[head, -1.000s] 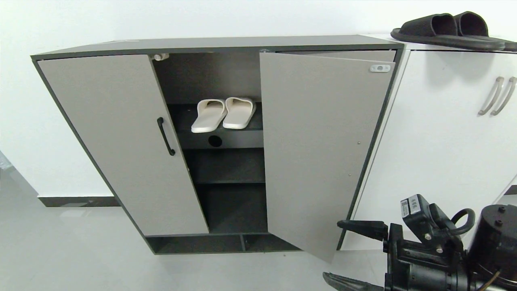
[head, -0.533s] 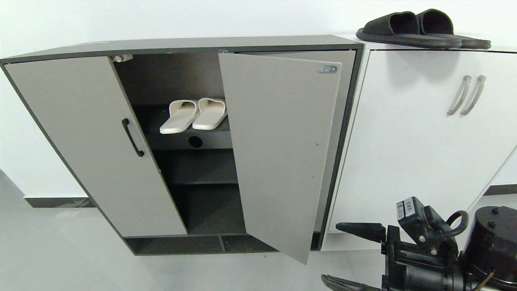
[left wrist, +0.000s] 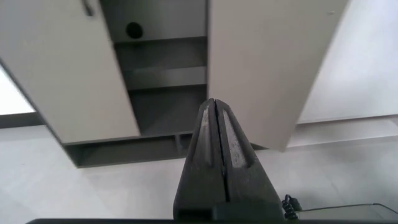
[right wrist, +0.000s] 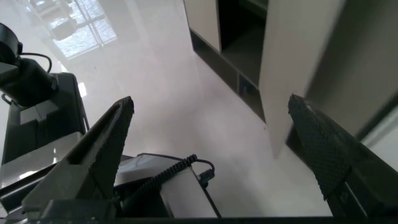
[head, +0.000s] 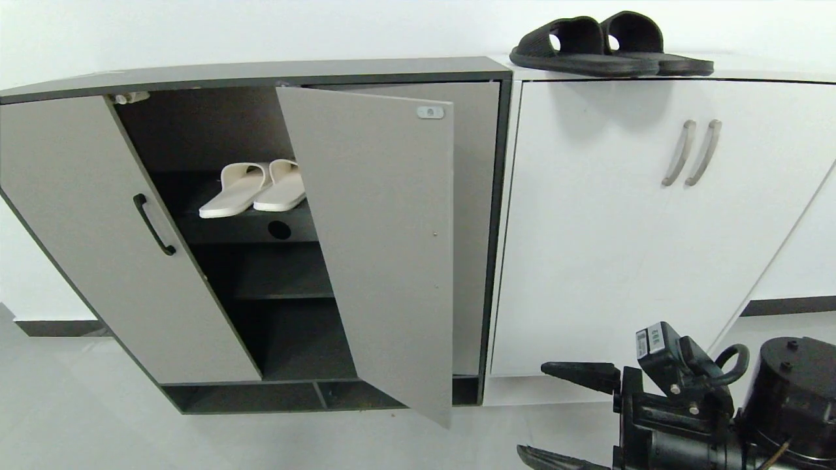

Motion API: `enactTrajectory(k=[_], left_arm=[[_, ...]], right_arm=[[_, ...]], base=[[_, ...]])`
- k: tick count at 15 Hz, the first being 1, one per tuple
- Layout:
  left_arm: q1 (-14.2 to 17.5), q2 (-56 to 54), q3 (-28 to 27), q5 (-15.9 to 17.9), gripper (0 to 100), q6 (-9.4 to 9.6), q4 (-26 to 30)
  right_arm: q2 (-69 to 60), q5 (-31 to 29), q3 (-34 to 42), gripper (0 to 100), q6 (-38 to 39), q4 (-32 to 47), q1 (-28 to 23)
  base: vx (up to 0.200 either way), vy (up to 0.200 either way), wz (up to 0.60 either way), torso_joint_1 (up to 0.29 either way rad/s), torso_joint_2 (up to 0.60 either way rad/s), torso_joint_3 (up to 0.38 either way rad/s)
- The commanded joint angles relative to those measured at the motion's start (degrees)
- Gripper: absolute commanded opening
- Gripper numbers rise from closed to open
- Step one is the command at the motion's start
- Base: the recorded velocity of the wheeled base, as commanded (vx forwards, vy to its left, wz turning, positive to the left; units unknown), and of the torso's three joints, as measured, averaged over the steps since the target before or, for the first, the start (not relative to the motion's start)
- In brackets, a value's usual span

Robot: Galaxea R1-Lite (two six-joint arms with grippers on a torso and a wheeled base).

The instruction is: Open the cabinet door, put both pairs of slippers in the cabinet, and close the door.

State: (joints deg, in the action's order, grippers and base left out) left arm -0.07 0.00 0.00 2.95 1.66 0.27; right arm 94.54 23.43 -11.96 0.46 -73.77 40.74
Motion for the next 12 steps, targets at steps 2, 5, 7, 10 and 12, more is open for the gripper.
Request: enactTrajectory(k=[2,5,7,10,12], left_arm=[[-0.01,0.09,0.0,-0.05,0,0.01,0.0],[-0.01,0.09,0.0,-0.05,0,0.01,0.0],[0.07,0.09,0.0,-0.05,0,0.01,-0.09],[0.07,0.09,0.0,0.04,0,0.01,0.0],[-0.01,0.09,0.0,-0.05,0,-0.08,0.0]], right_arm=[[1.7,0.04,0.09,100,-0.02,-0.77,0.04],[2.93,0.04,0.8,100,-0.02,-3.4,0.04],[3.28,0.04,0.97,100,-0.02,-4.19,0.04],[3.37,0.04,1.32,100,-0.02,-4.19,0.04],[3.46,0.04,1.5,100,-0.02,-4.19,0.04]], base=[[0.0,-0.2,0.0,0.007,0.0,0.002],[0.0,-0.2,0.0,0.001,0.0,0.004],[0.0,-0.2,0.0,0.005,0.0,0.002],[0.0,-0.067,0.0,0.001,0.0,0.001],[0.0,0.0,0.0,0.0,0.0,0.0]])
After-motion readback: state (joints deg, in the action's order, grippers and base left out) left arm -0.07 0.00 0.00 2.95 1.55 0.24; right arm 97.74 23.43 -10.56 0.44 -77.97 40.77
